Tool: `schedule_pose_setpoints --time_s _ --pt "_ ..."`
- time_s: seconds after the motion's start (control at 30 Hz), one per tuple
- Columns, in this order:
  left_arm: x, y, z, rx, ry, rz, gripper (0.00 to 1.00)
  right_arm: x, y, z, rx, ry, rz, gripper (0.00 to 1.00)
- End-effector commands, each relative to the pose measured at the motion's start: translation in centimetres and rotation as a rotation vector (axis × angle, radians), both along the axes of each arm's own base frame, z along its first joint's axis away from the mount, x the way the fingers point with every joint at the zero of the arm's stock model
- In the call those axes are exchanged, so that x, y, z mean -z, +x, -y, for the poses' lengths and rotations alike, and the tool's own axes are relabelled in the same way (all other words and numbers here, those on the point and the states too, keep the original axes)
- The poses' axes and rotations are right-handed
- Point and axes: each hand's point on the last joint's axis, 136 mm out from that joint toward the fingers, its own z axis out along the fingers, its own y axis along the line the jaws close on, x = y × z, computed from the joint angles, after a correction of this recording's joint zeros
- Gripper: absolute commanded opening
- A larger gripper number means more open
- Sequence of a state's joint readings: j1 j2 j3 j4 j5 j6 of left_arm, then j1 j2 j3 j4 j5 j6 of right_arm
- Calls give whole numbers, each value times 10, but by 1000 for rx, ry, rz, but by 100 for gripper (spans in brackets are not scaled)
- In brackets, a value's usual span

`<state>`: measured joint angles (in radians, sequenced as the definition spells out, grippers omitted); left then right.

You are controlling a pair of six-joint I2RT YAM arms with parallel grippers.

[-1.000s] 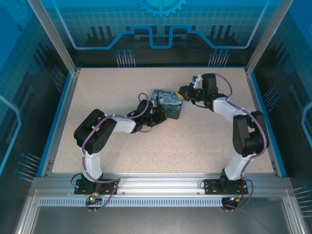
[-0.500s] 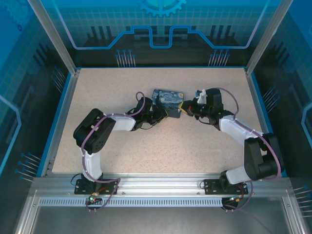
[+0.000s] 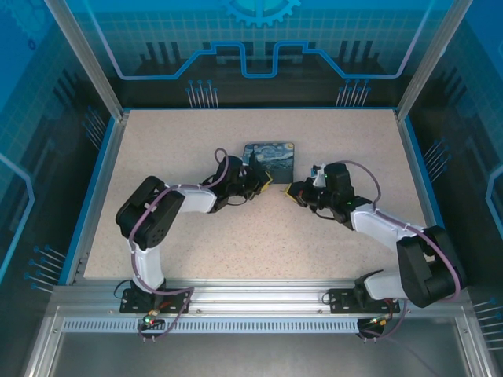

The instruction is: Unlock a padlock with a key

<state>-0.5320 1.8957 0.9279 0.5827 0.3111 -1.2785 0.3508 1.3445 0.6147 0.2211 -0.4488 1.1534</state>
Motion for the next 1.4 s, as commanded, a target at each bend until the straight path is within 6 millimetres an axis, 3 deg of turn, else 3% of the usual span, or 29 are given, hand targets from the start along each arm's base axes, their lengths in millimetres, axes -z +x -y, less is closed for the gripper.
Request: schedule_pose_setpoints --time_s 0.0,0.47,0.83,1.37 --pt "-42 6 -2 -35 -90 93 0 -7 4 -3 22 31 29 0" --pt "-51 -14 11 -79 -149 123 0 3 10 -9 64 158 0 0" --pt "-59 -19 -3 -152 -128 102 0 11 -4 7 132 190 -19 0" --pt "-63 -19 6 -150 -226 90 0 -24 -5 21 230 228 26 0"
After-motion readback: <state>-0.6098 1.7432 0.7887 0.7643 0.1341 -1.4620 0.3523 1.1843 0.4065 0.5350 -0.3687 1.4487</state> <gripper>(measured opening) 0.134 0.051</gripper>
